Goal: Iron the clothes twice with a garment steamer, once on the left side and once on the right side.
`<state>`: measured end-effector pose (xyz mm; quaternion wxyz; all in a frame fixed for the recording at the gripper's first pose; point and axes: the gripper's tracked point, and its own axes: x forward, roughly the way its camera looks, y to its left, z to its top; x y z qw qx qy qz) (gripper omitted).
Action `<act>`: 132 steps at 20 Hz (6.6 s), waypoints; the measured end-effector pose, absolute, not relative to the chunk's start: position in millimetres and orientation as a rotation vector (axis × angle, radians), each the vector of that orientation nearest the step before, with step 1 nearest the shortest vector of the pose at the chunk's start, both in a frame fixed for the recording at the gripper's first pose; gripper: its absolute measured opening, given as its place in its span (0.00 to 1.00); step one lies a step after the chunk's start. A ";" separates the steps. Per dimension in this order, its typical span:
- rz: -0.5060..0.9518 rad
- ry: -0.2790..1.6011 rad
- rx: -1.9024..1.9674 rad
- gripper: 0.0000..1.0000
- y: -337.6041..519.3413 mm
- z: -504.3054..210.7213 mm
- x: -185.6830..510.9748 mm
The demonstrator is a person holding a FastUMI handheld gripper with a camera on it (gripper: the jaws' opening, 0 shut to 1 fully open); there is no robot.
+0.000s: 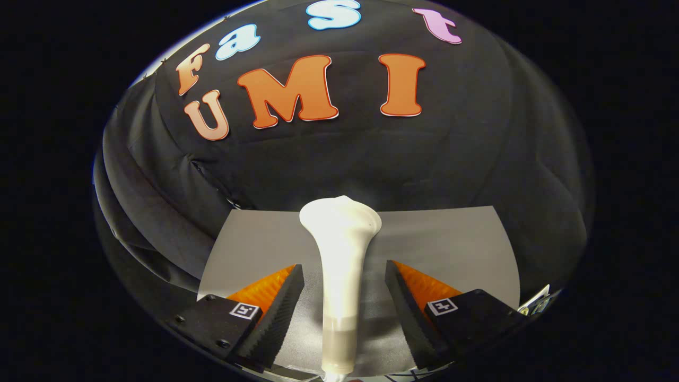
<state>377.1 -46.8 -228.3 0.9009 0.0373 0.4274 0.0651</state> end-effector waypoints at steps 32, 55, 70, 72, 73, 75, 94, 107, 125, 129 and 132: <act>-0.064 0.695 0.288 0.33 -41.7 -168.6 299.6; -0.060 0.214 0.166 0.33 218.4 -37.6 69.5; 0.030 0.256 0.122 0.33 345.5 -90.2 160.0; 0.026 0.261 0.114 0.32 350.4 -94.1 176.6; 0.026 0.263 0.112 0.33 353.1 -95.6 186.8; 0.035 0.262 0.106 0.32 357.2 -98.3 204.5; 0.059 0.348 0.010 0.32 359.1 -201.9 219.7; 0.064 0.480 0.015 0.33 355.7 -304.0 193.0; 0.065 0.659 0.016 0.33 348.8 -434.6 139.7; 0.059 0.699 0.010 0.33 344.1 -456.9 126.3; 0.050 0.728 0.013 0.33 339.7 -469.9 116.0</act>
